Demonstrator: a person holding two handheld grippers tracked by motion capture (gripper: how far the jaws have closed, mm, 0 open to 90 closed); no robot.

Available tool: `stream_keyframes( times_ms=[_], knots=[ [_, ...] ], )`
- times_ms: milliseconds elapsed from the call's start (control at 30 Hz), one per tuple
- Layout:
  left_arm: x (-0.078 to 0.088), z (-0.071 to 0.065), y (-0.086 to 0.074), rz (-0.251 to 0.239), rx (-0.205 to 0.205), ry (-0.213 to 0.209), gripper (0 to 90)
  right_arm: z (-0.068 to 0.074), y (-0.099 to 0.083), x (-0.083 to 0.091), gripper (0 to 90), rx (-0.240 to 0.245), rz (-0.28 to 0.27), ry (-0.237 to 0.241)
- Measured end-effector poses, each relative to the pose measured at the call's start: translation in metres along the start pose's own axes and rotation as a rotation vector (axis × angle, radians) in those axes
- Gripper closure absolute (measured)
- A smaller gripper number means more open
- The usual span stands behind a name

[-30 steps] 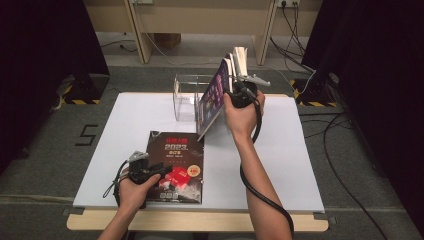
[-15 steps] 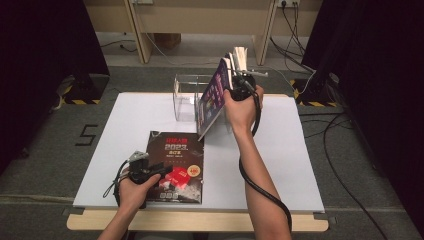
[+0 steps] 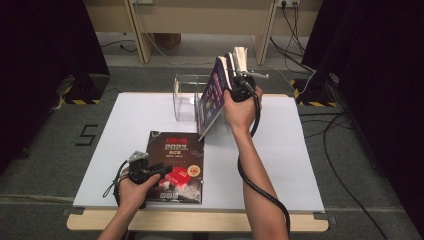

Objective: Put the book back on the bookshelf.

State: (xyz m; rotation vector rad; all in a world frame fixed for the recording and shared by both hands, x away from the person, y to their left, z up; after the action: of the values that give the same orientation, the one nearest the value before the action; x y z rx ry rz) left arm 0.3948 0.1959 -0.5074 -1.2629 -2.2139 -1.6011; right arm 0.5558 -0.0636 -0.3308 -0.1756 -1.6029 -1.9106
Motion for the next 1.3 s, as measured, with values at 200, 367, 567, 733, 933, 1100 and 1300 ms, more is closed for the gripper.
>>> stream_keyframes(
  times_ms=[200,367,567,733,933,1100,1300],
  knots=[
    [0.0,0.0,0.0,-0.002,0.0,-0.002,50.6,0.005,0.001,0.0,83.0,0.013,-0.03,0.013],
    [0.002,0.001,0.001,-0.008,-0.001,0.0,50.7,0.008,0.002,0.0,83.0,0.033,-0.068,0.026],
    [0.002,0.001,0.002,-0.009,-0.003,-0.002,50.6,0.007,0.007,0.001,83.1,0.031,-0.108,0.04],
    [0.0,0.0,0.0,-0.005,-0.004,-0.006,50.6,0.007,0.016,0.006,83.1,0.036,-0.174,0.043],
    [0.002,0.001,0.002,-0.013,0.0,-0.008,50.6,0.008,0.024,0.006,83.1,0.036,-0.225,0.024],
    [0.002,0.003,0.002,-0.012,0.004,-0.005,50.6,0.01,0.025,0.01,83.1,0.033,-0.241,0.009],
    [0.002,0.001,0.002,-0.014,0.004,-0.012,50.6,0.011,0.03,0.018,83.1,0.035,-0.288,-0.013]
  ],
)
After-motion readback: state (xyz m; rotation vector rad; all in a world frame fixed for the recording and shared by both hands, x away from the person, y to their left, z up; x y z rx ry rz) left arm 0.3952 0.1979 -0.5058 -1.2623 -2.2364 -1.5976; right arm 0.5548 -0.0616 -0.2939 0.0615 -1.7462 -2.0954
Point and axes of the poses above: each handheld gripper's, and its own axes: x roughly backward along the jaws, y roughly out of its top, z roughly to its left, the point moved 5 cm from there along -x, roughly forward along the jaws, and after that the axes turned 3 degrees about x, right-handed, at the moved point
